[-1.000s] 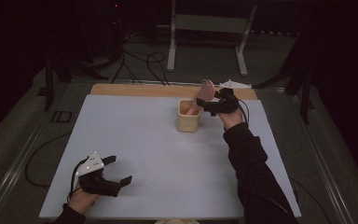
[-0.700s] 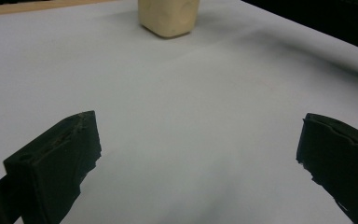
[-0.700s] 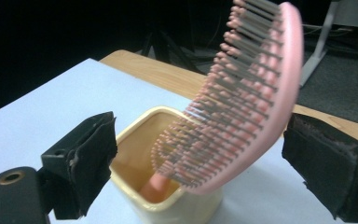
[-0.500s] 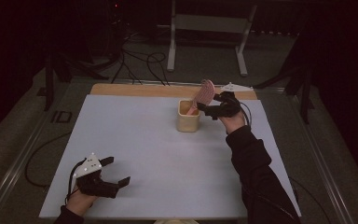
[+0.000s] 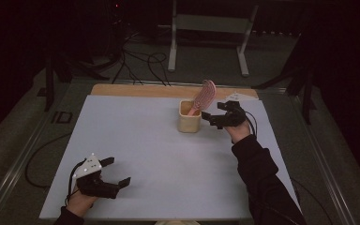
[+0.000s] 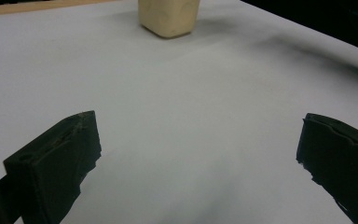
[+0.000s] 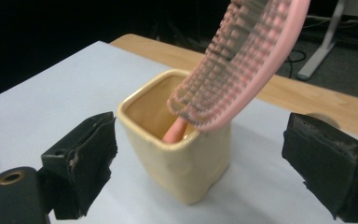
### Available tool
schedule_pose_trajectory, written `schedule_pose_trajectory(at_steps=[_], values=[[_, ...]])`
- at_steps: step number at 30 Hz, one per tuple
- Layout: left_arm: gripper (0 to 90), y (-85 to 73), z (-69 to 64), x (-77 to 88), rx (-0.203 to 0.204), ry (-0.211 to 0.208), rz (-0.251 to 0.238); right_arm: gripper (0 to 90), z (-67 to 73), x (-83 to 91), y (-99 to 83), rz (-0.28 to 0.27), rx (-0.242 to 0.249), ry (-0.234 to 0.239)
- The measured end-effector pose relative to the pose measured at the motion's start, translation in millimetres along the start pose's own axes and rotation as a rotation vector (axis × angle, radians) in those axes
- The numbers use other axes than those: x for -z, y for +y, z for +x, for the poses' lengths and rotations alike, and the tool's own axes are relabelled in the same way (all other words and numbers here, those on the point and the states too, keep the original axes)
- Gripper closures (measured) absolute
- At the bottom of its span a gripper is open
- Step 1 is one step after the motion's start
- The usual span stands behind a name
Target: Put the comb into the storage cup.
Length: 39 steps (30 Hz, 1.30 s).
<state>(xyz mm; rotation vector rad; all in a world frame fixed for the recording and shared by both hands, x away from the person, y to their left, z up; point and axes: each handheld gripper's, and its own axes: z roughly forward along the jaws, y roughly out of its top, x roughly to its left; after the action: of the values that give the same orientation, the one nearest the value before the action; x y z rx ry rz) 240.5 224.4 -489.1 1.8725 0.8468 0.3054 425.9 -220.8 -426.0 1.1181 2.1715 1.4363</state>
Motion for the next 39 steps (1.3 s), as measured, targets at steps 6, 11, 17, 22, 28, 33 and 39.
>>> schedule_pose_trajectory(at_steps=[6, 11, 17, 22, 28, 33, 39], values=[[0.1, 0.1, -0.4, -0.6, -0.003, 0.0, 0.006, 9.8, 7.3, 8.2, -14.5, -0.002, 0.006, 0.026], [0.1, 0.0, 0.4, 0.2, 0.001, 0.002, 0.003, 9.8, 16.5, 15.5, -27.1, -0.01, 0.018, 0.049], [0.1, -0.1, 0.3, -0.1, -0.002, 0.002, 0.006, 9.8, 23.4, 20.9, -39.2, 0.001, 0.029, 0.066], [0.1, -0.1, 0.2, -0.3, -0.002, 0.003, 0.008, 9.8, 30.9, 27.4, -55.5, 0.021, 0.043, 0.084], [0.1, -0.2, 0.0, -0.8, -0.001, 0.0, 0.007, 9.8, 32.9, 34.5, -69.9, 0.018, 0.04, 0.095], [0.1, -0.1, 0.0, -0.7, -0.002, 0.0, 0.008, 9.8, 36.4, 38.1, -81.2, 0.035, 0.038, 0.1], [0.2, -0.5, 0.4, -1.3, -0.001, 0.001, 0.012, 9.7, 40.7, 43.2, -94.1, 0.059, 0.052, 0.106]])
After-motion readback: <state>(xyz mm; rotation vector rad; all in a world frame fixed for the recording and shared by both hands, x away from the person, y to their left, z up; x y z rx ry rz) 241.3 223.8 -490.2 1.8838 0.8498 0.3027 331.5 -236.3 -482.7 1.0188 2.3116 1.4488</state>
